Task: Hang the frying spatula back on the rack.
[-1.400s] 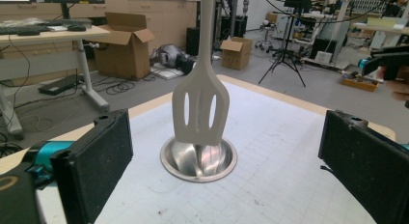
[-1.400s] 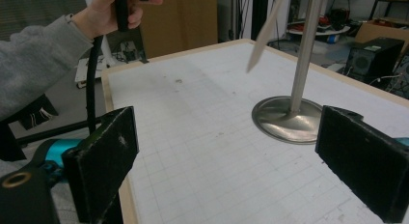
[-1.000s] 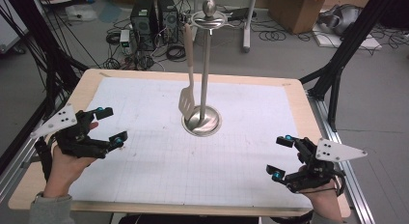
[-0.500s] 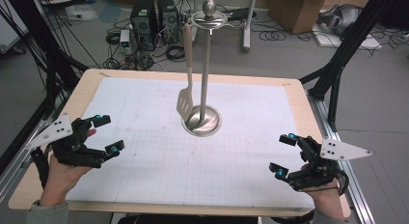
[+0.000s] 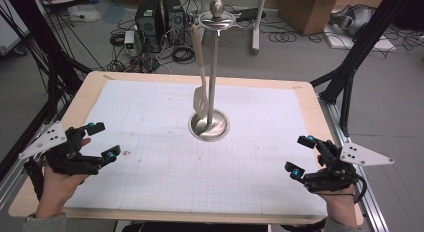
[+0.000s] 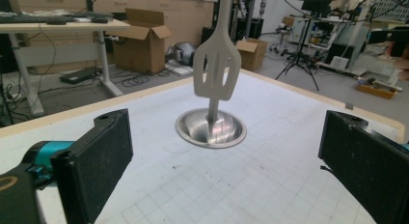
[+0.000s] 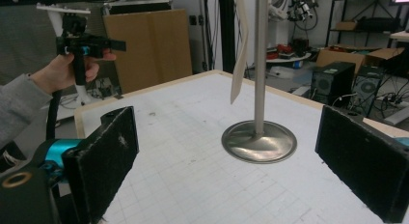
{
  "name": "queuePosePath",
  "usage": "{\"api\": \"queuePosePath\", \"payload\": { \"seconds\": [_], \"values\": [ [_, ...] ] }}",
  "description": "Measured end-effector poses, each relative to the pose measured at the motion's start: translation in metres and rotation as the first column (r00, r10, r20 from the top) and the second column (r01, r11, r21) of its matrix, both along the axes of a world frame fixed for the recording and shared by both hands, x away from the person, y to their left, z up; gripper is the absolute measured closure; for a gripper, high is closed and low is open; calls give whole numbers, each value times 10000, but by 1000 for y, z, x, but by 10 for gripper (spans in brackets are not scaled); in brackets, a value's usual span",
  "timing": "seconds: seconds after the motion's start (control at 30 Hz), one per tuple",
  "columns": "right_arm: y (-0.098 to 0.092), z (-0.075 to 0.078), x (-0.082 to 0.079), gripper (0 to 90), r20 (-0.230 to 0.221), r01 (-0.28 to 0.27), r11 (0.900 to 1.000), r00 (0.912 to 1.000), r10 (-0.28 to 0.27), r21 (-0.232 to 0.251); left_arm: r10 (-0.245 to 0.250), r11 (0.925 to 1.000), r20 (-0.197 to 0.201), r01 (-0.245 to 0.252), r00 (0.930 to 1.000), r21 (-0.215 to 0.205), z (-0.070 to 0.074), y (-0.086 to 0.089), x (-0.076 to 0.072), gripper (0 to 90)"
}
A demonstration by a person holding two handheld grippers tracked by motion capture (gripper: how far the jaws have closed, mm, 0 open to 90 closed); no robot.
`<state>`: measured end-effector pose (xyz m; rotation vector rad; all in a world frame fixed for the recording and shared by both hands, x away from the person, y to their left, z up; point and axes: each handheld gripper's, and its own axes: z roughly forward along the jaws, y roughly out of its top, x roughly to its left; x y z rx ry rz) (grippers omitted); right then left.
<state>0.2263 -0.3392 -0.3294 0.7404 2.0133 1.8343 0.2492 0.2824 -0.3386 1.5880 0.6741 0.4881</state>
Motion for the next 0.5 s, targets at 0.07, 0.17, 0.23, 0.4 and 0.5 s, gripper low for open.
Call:
{"api": "queuePosePath", "payload": {
  "seconds": [0.07,0.17,0.23,0.4,0.5],
  "values": [
    [-3,0,0,70,36,79,9999,10000,-79,86,184,9998,-31,-183,9998,120,0,3,0,55],
    [-5,0,-1,69,21,215,9996,9998,-215,166,373,9990,-59,-372,9993,239,-3,5,-1,55],
    [-6,-1,0,70,23,335,9991,9994,-336,260,456,9983,-133,-451,9989,360,-4,6,0,55],
    [-9,-2,1,70,-118,719,9966,9974,-714,407,718,9971,-166,-713,9973,275,-7,11,-2,55],
    [-11,-3,1,70,-172,834,9950,9964,-826,541,820,9965,-252,-816,9963,172,-10,17,-4,55]
  ]
}}
